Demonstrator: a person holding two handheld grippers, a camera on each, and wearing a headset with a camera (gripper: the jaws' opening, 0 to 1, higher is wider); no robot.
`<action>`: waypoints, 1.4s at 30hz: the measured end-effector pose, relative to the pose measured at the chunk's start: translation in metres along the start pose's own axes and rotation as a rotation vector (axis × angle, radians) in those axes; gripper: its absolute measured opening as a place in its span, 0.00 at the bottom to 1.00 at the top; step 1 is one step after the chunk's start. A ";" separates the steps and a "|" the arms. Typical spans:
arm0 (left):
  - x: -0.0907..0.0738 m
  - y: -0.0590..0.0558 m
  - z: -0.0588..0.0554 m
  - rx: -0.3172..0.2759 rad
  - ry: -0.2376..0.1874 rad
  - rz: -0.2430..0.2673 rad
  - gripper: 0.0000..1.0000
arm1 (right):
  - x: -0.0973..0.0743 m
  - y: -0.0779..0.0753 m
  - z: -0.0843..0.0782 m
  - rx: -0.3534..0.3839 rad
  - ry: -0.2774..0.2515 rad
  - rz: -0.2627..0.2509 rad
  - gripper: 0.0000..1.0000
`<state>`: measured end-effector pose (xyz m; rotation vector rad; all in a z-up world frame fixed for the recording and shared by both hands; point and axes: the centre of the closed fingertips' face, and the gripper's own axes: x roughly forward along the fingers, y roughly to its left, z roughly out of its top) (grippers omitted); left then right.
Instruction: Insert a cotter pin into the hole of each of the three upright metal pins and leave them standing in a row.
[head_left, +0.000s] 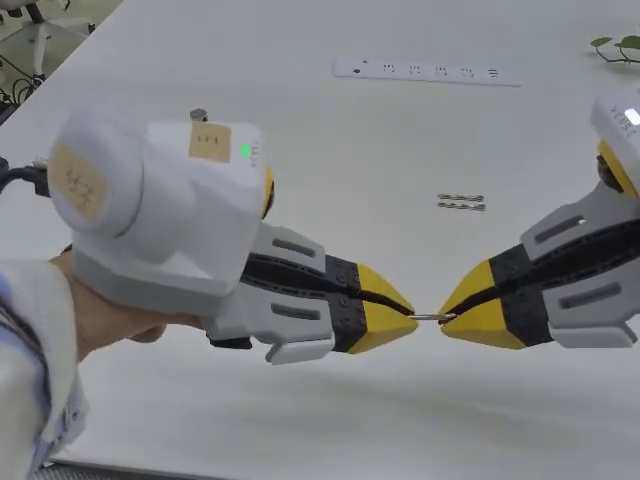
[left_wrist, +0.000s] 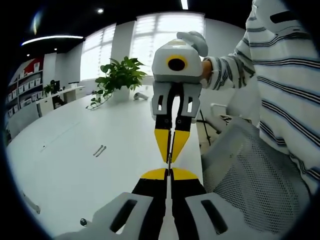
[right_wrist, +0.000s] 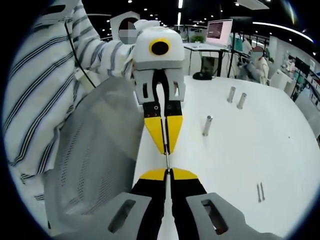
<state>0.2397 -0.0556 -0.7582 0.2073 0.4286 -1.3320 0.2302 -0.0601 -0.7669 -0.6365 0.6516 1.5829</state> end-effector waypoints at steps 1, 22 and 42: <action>0.001 0.000 -0.001 0.009 0.008 -0.003 0.00 | 0.000 0.003 0.001 0.000 0.002 0.005 0.04; -0.001 0.000 -0.004 -0.016 0.028 -0.019 0.00 | -0.001 -0.003 0.003 0.045 -0.026 0.020 0.02; -0.011 0.011 -0.014 -0.094 0.028 0.049 0.14 | 0.006 -0.011 0.007 0.094 -0.086 -0.029 0.02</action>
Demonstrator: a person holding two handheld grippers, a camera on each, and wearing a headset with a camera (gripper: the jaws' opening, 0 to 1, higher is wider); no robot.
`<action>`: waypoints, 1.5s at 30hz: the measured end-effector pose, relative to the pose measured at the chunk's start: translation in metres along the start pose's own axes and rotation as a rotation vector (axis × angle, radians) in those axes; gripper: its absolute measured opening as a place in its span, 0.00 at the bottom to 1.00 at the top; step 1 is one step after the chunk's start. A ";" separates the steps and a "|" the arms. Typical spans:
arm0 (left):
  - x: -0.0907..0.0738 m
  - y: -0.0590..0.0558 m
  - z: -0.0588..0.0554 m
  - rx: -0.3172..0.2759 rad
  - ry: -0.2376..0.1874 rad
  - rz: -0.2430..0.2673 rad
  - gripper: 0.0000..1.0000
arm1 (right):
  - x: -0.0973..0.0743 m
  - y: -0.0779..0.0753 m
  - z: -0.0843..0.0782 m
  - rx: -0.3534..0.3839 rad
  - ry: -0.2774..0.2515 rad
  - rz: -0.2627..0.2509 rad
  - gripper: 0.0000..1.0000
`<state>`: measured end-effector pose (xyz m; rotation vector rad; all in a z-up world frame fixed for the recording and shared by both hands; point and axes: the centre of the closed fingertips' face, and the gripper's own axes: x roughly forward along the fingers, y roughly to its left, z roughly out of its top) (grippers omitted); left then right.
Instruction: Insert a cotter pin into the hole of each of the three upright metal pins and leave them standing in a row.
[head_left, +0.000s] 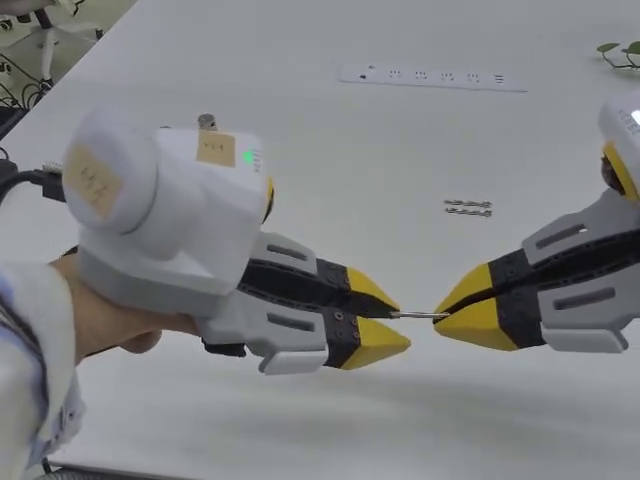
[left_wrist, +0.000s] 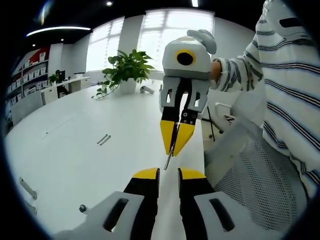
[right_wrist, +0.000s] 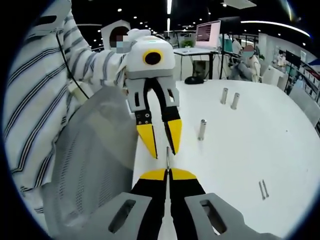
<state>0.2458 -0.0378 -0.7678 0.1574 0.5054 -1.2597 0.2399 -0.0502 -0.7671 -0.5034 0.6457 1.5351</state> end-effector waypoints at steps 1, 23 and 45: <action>-0.001 0.002 0.000 -0.004 -0.003 0.008 0.15 | 0.000 0.000 0.000 0.003 -0.002 -0.002 0.02; -0.072 0.091 -0.015 -0.082 -0.077 0.418 0.24 | 0.018 -0.020 0.001 0.040 -0.006 -0.050 0.02; -0.053 0.107 -0.076 -0.161 0.041 0.465 0.24 | 0.042 -0.056 0.005 0.024 0.025 -0.066 0.02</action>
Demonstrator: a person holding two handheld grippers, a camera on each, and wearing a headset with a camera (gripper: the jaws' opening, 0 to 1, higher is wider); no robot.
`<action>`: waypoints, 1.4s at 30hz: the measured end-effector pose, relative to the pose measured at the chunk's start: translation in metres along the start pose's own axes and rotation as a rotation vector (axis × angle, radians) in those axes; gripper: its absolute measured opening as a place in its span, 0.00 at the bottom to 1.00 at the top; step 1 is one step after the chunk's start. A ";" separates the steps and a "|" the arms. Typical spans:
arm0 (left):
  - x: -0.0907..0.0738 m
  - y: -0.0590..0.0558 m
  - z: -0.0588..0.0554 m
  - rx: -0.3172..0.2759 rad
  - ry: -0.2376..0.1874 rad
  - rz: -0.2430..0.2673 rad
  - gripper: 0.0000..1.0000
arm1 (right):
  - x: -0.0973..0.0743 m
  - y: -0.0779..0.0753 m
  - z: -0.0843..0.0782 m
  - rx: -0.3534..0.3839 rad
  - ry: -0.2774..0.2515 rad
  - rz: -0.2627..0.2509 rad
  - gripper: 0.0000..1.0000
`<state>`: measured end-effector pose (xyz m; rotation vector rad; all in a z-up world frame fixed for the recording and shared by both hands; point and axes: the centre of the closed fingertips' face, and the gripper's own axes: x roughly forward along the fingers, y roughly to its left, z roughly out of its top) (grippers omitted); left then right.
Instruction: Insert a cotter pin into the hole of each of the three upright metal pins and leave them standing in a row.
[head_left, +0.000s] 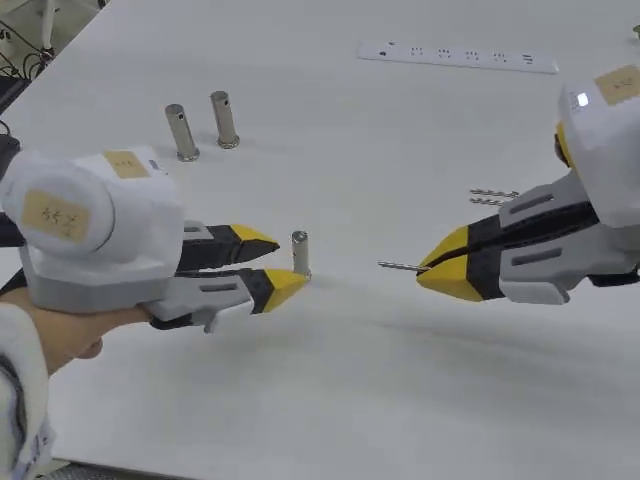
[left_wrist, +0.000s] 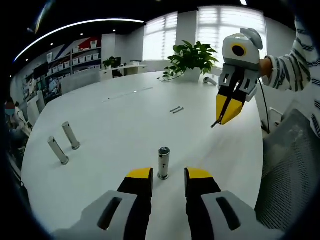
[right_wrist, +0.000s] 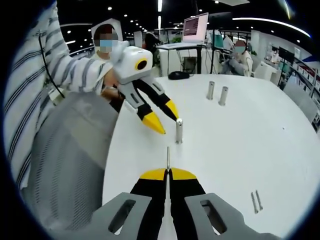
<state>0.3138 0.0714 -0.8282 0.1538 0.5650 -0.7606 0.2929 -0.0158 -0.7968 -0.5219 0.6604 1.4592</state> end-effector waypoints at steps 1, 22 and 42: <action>0.001 0.001 0.000 -0.001 0.001 0.001 0.24 | 0.002 -0.001 0.001 -0.004 0.001 0.002 0.02; 0.019 0.005 0.002 0.009 -0.022 -0.023 0.14 | 0.029 -0.023 0.008 -0.022 0.017 0.012 0.02; 0.022 0.006 0.000 0.033 -0.017 -0.045 0.07 | 0.049 -0.028 0.020 -0.079 0.021 0.033 0.02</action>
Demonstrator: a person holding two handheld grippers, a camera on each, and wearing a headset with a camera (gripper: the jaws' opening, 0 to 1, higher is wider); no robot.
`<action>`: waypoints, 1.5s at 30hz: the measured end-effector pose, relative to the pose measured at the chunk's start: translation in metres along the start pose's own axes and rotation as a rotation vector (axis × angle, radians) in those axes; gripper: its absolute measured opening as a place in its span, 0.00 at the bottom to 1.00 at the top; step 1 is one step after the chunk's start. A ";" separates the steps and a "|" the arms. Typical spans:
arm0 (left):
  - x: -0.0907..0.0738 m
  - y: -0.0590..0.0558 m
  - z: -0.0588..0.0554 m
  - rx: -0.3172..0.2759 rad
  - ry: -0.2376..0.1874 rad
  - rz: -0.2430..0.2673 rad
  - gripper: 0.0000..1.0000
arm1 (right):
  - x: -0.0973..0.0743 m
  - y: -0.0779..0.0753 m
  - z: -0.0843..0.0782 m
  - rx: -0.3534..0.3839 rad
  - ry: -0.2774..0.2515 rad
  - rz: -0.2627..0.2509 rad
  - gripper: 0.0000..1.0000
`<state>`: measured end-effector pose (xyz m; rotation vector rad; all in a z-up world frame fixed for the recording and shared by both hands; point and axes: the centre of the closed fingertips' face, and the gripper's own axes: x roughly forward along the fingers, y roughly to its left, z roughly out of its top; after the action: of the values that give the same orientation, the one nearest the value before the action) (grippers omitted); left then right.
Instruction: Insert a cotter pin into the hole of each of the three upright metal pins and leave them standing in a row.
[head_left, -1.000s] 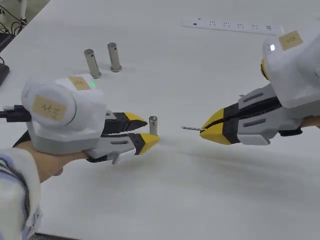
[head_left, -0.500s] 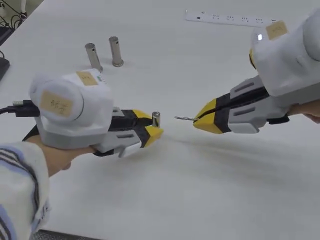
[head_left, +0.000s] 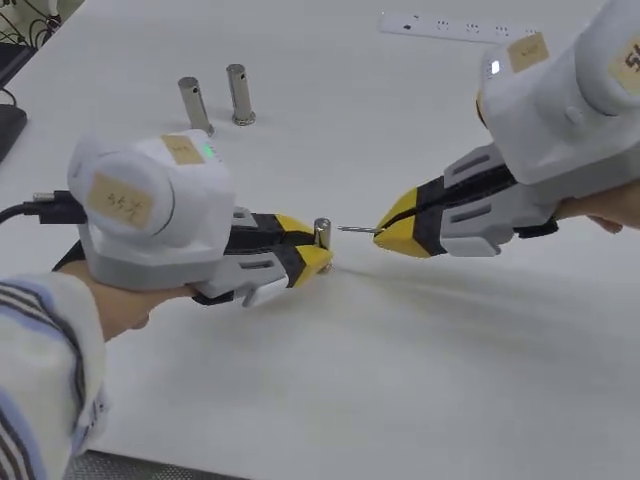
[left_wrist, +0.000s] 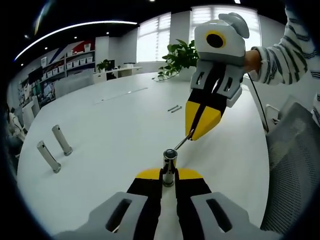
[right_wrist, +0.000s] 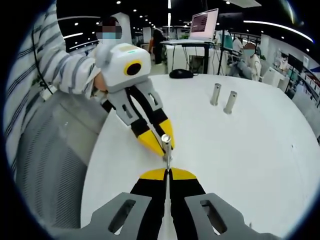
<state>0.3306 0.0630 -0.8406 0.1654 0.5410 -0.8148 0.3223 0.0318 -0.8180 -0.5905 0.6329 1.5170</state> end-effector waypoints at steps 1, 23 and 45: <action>0.000 0.000 0.000 -0.002 0.000 -0.002 0.07 | 0.000 0.000 0.000 -0.001 0.000 0.000 0.02; -0.001 0.000 0.000 0.011 -0.004 -0.038 0.07 | 0.006 0.001 0.006 -0.042 -0.013 0.018 0.02; 0.001 -0.003 0.000 0.025 -0.014 -0.059 0.07 | 0.023 0.001 0.017 -0.074 -0.048 0.018 0.03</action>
<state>0.3291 0.0606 -0.8403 0.1669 0.5246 -0.8795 0.3205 0.0601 -0.8225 -0.6045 0.5484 1.5726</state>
